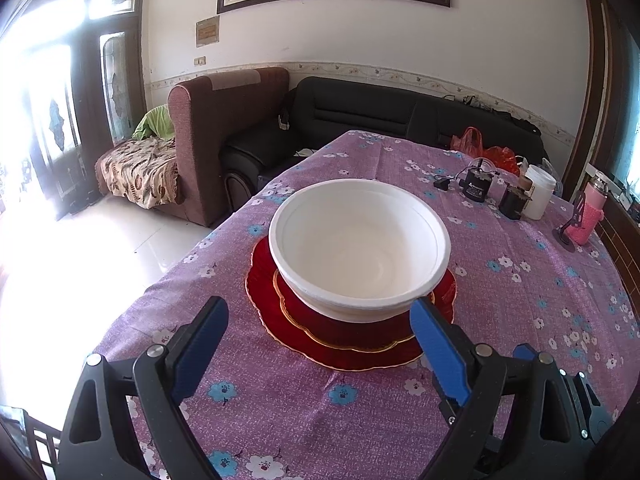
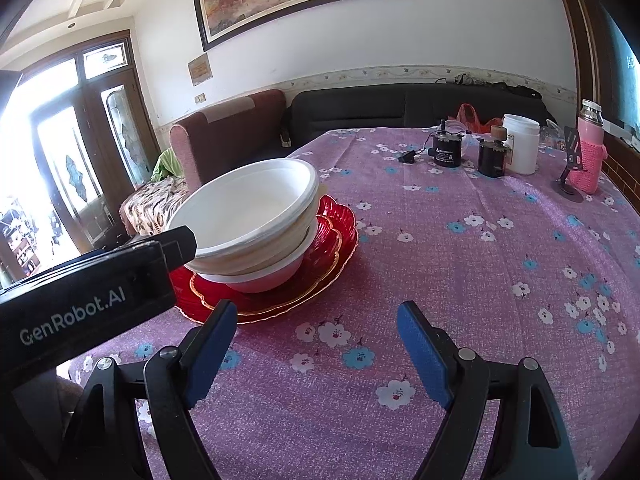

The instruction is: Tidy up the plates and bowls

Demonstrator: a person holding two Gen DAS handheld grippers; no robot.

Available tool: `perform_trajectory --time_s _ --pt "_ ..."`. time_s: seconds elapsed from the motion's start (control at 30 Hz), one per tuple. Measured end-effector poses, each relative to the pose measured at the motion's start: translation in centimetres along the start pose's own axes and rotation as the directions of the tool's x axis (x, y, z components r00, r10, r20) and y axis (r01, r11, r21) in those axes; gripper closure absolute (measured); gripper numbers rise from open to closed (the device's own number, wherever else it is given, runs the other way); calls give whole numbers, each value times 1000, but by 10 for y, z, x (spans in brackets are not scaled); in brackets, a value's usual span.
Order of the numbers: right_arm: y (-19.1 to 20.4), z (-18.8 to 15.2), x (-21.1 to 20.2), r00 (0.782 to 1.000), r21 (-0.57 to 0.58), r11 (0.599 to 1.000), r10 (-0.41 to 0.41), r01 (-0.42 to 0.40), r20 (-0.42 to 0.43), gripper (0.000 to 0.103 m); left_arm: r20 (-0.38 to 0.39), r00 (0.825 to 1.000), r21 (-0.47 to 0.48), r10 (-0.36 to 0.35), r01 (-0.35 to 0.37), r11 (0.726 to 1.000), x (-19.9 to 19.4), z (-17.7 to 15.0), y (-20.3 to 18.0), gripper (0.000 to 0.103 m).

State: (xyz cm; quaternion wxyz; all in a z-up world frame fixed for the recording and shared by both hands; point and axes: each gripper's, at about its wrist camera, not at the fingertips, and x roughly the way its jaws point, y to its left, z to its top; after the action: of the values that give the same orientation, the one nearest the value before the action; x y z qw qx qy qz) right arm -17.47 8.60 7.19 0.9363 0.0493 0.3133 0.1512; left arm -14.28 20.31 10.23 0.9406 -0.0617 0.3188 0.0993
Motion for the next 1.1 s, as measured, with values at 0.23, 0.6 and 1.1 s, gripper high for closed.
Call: perform_trajectory --time_s 0.23,0.6,1.1 --pt "2 -2 -1 1000 -5 1000 -2 2 4 17 4 1000 -4 0 0 1000 -1 0 1 11" --pt "11 -4 -2 1000 -38 999 -9 9 8 16 21 1000 -5 6 -6 1000 -3 -2 3 11" --pt "21 -7 4 1000 -60 998 -26 25 -14 15 -8 1000 -33 -10 10 999 8 -7 16 11"
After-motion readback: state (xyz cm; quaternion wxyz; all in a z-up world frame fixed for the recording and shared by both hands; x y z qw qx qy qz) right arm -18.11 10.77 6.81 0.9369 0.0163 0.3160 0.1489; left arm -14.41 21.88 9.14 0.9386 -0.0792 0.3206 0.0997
